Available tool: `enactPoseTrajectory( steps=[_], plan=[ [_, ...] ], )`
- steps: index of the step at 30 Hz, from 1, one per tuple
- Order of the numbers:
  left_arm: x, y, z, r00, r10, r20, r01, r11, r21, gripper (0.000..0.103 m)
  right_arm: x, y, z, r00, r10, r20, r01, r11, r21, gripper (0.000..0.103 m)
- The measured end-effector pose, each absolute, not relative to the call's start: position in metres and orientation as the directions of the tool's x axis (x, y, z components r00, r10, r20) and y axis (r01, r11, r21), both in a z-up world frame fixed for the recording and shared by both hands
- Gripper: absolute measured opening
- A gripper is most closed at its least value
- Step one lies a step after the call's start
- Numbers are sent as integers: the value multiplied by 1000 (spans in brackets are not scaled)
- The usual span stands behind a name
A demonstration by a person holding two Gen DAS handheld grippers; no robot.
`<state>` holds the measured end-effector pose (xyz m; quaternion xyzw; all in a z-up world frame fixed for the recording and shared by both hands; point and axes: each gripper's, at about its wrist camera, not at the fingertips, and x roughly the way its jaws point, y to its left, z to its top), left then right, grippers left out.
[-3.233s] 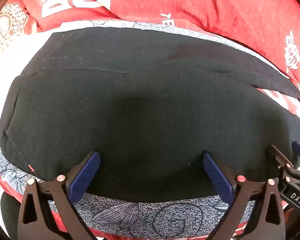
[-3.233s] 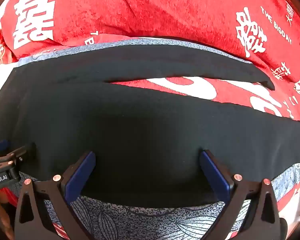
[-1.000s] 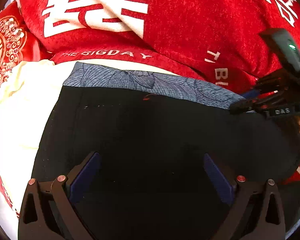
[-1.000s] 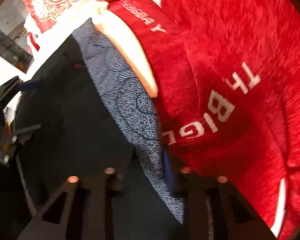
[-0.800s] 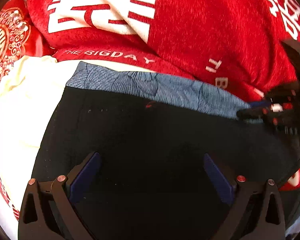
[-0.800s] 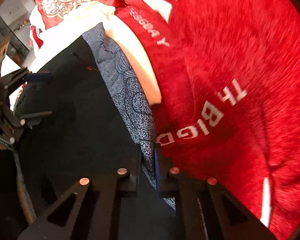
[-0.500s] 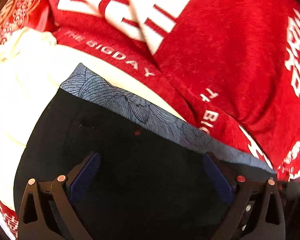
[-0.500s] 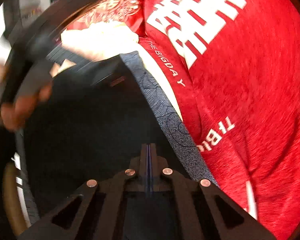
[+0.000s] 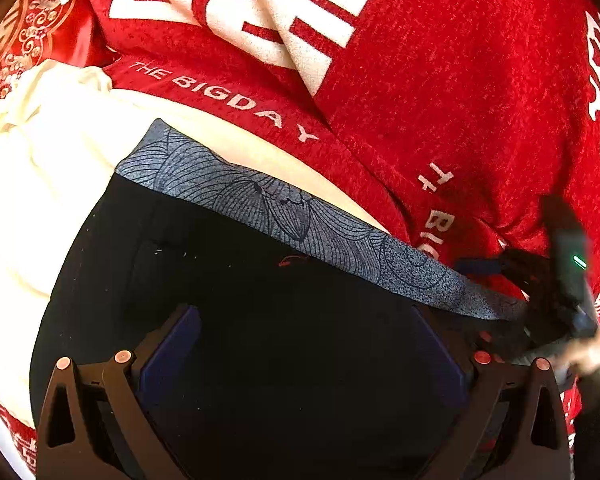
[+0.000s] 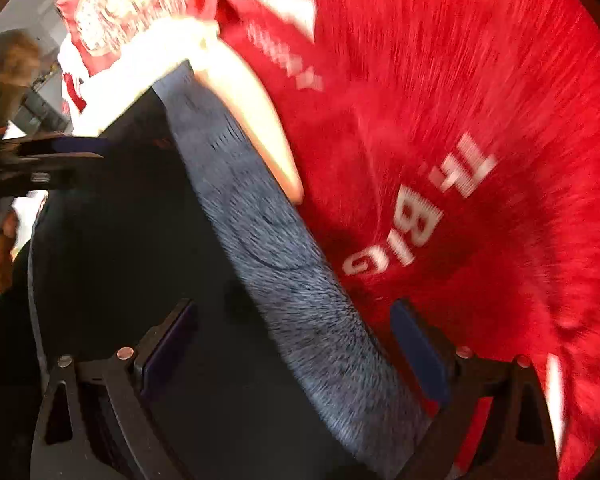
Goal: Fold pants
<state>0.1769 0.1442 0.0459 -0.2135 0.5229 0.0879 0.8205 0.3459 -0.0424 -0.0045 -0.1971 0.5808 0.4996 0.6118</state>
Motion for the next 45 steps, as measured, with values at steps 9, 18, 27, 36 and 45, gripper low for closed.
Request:
enactPoseTrajectory(
  steps=[9,18,27,36,45],
  plan=[
    [175,141,54,452,-105,-886,-390,870,-302,102,285,-38,56,-80,416,-906,-929,298,220,7],
    [157,134,80,522,-157,-838,-493,746,-447,102,183,-51,120,250,480,-841,-912,409,-38,4],
    [185,137,52,394,-26,-919,-692,649,-315,76,155,-61,116,347,458,-818,-880,460,-116,4],
    [122,128,71,509,-87,-856,-617,657,-433,17,129,-71,133,389,461,-798,-857,499,-130,4],
    [-7,121,54,568,-202,-797,-570,602,-559,17,24,-81,155,429,434,-792,-863,455,-219,4]
  ],
)
